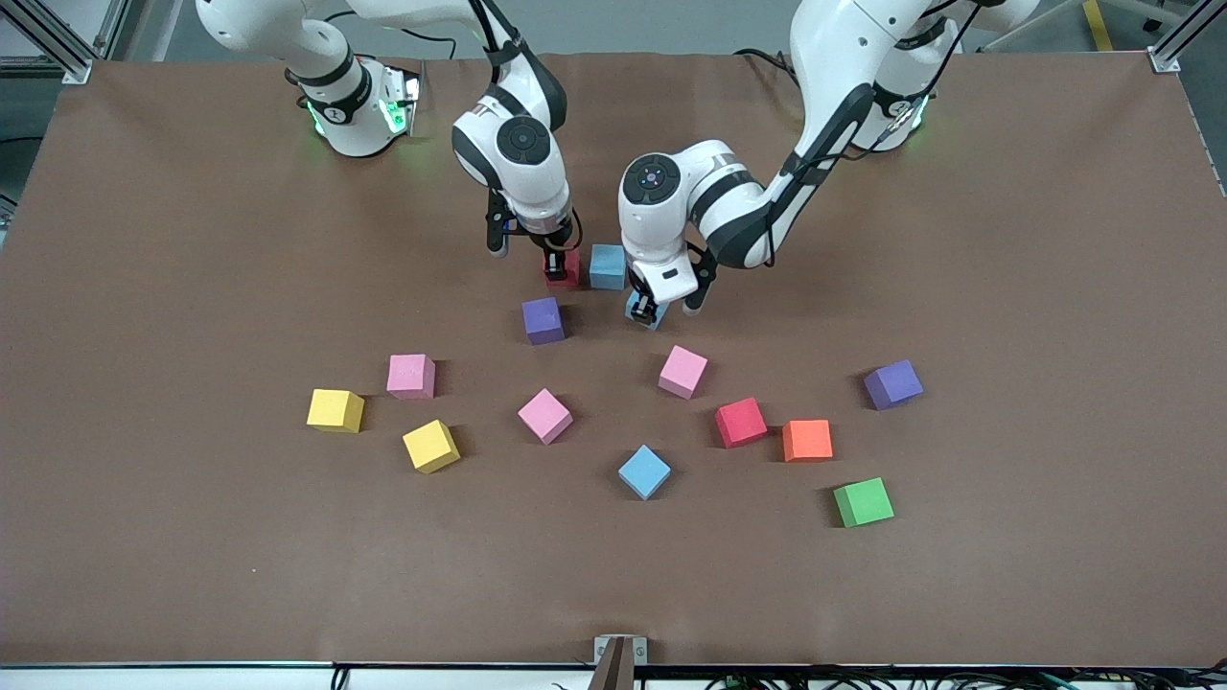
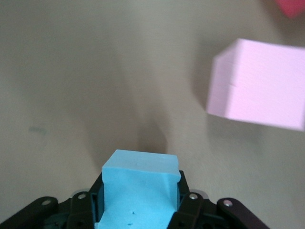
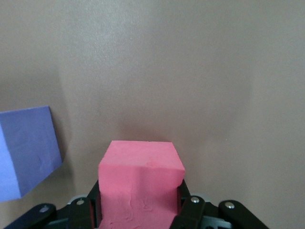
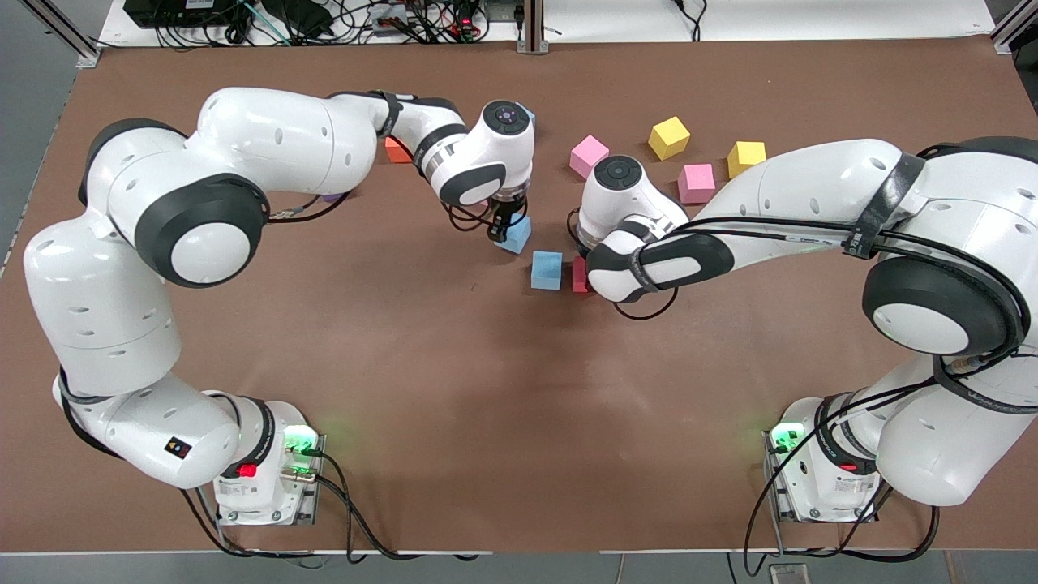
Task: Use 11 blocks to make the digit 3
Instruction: 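Lower the blue cube at table center and open the left gripper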
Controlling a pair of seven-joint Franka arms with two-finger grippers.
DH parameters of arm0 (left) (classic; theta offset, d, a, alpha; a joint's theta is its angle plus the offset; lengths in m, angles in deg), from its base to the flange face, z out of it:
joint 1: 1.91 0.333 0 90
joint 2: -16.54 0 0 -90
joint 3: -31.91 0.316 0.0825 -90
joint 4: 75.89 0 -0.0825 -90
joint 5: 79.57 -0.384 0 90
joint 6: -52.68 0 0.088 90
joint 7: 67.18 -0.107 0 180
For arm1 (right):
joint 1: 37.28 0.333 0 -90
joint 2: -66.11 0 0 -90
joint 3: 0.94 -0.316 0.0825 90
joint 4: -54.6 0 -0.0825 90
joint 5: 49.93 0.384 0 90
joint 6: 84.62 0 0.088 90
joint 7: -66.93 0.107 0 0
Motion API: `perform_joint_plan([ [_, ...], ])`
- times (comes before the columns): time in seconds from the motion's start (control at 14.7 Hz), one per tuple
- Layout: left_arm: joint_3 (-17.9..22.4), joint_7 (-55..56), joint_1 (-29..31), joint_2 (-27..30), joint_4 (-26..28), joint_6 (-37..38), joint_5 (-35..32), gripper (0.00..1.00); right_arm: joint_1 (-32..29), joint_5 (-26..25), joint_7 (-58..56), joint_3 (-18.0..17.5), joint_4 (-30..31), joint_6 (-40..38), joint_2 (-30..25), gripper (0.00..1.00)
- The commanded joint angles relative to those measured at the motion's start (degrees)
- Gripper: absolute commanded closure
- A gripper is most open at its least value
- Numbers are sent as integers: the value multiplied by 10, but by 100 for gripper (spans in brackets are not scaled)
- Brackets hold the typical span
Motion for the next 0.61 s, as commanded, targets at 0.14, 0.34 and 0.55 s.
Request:
perform_joint_plan([
  [0.14, -18, 176, 4, 21, 34, 1, 8, 58, 31, 19, 29, 0, -38, 14, 61, 100],
  [0.34, -28, 255, 3, 30, 46, 1, 8, 58, 32, 19, 29, 0, -38, 14, 61, 100],
  [0.55, -31, 297, 4, 44, 68, 1, 8, 58, 32, 19, 29, 0, -38, 14, 61, 100],
])
